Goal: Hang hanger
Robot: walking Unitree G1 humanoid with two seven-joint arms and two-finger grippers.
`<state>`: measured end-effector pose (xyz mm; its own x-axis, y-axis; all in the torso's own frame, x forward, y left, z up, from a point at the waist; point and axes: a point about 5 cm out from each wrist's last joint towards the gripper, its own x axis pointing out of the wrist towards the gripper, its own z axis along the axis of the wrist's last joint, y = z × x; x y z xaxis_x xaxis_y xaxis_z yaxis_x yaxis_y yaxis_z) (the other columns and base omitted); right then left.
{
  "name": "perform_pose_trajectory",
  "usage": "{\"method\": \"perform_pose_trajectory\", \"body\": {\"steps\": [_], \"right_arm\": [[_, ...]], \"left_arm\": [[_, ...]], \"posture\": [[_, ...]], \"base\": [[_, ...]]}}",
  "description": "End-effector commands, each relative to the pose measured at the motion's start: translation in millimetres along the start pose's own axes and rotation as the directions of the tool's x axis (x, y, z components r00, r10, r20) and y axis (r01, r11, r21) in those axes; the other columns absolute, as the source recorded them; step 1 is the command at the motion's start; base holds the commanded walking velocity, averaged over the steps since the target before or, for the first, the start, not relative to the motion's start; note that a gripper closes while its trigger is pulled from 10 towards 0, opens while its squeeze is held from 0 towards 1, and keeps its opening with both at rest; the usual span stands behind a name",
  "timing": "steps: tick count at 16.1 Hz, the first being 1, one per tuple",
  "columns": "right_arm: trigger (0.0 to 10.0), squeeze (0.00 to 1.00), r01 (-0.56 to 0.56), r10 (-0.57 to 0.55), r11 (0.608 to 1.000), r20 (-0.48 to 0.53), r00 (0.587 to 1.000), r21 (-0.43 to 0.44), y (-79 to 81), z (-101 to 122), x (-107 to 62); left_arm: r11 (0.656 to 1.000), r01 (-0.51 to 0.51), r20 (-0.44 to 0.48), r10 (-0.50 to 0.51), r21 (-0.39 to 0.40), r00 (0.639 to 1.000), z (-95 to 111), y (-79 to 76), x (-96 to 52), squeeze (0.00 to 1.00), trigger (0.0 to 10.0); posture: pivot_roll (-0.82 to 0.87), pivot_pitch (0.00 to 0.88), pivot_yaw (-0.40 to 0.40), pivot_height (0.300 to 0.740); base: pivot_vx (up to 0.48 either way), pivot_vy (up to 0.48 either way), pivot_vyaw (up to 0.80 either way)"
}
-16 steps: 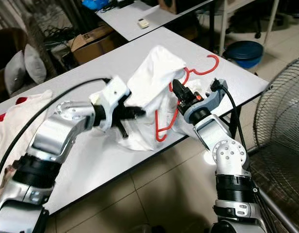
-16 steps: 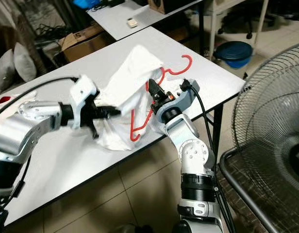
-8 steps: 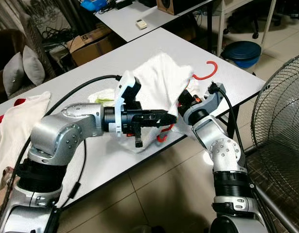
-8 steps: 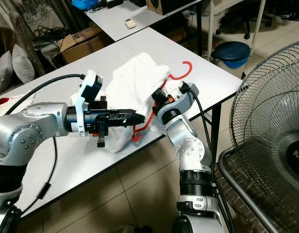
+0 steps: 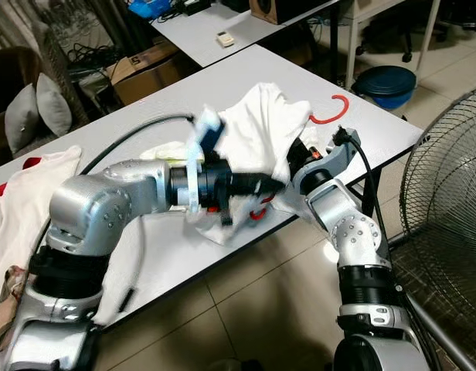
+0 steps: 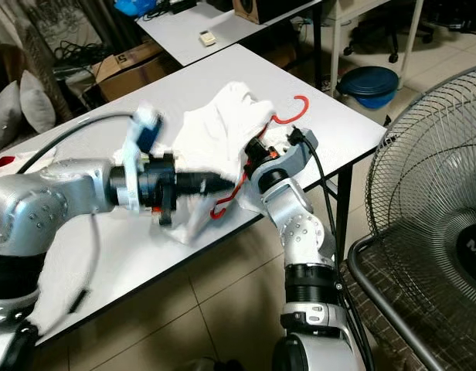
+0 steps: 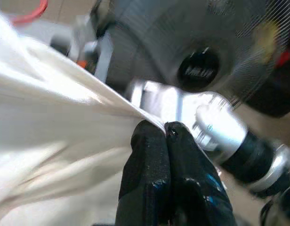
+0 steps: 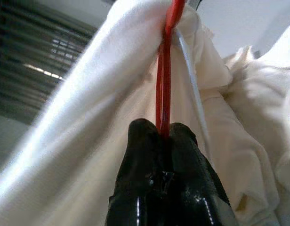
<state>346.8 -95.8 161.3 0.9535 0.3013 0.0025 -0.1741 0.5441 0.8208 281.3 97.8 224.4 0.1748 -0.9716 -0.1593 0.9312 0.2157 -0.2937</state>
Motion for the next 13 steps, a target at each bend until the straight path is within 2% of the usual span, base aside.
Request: {"method": "perform_pose_trajectory", "body": {"steps": [1,4,6,8,9,10,12,13], "right_arm": [[10.0,0.0,-0.077,0.077,0.996,-0.01,0.997,0.045,28.4,-7.9,12.6],[10.0,0.0,-0.072,0.073,0.996,-0.002,0.997,0.05,25.3,-3.9,15.6],[10.0,0.0,-0.073,0.073,0.996,-0.002,0.997,0.06,25.8,-6.3,18.8],[10.0,0.0,-0.072,0.073,0.994,-0.004,0.997,0.077,27.6,-12.1,23.9],[10.0,0.0,-0.076,0.077,0.994,-0.008,0.997,0.08,29.6,-14.9,24.8],[10.0,0.0,-0.087,0.088,0.993,-0.022,0.996,0.077,33.0,-19.9,24.7],[10.0,0.0,-0.098,0.101,0.995,-0.087,0.991,0.034,32.3,-29.4,16.5],[10.0,0.0,-0.096,0.097,0.995,-0.106,0.99,0.016,28.1,-29.3,10.5]], "left_arm": [[0.998,-0.058,-0.046,0.058,0.014,0.997,-6.0,5.4,-5.5,0.0,0.0],[0.972,-0.231,-0.042,0.232,0.042,0.972,-4.0,26.2,-19.2,0.0,0.0],[0.974,-0.221,-0.05,0.224,0.046,0.973,-0.5,23.6,-28.2,0.0,0.0],[0.987,-0.153,-0.077,0.156,0.045,0.985,-1.7,11.7,-31.2,0.0,0.0],[0.989,-0.148,-0.031,0.149,0.031,0.988,2.5,10.6,-28.9,0.0,0.0],[0.99,-0.144,0.077,0.142,0.012,0.987,14.4,10.6,-22.6,0.0,0.0],[0.993,-0.115,0.287,0.121,-0.04,0.95,44.1,13.4,-3.2,0.0,0.0],[0.993,-0.11,0.32,0.121,-0.051,0.94,49.8,14.2,1.9,0.0,0.8]], "posture": [[-0.07,0.019,0.296,0.74],[-0.06,0.019,0.288,0.74],[-0.01,0.022,0.286,0.74],[0.03,0.029,0.299,0.74],[0.03,0.032,0.302,0.74],[0.03,0.036,0.304,0.74],[-0.01,0.038,0.307,0.74],[-0.03,0.038,0.311,0.74]], "base": [[0.0,0.0,0.0],[0.0,0.0,0.0],[0.0,0.0,0.0],[0.0,0.0,0.0],[0.0,0.0,0.0],[0.0,0.0,0.0],[0.0,0.0,0.0],[0.0,0.0,0.0]]}}
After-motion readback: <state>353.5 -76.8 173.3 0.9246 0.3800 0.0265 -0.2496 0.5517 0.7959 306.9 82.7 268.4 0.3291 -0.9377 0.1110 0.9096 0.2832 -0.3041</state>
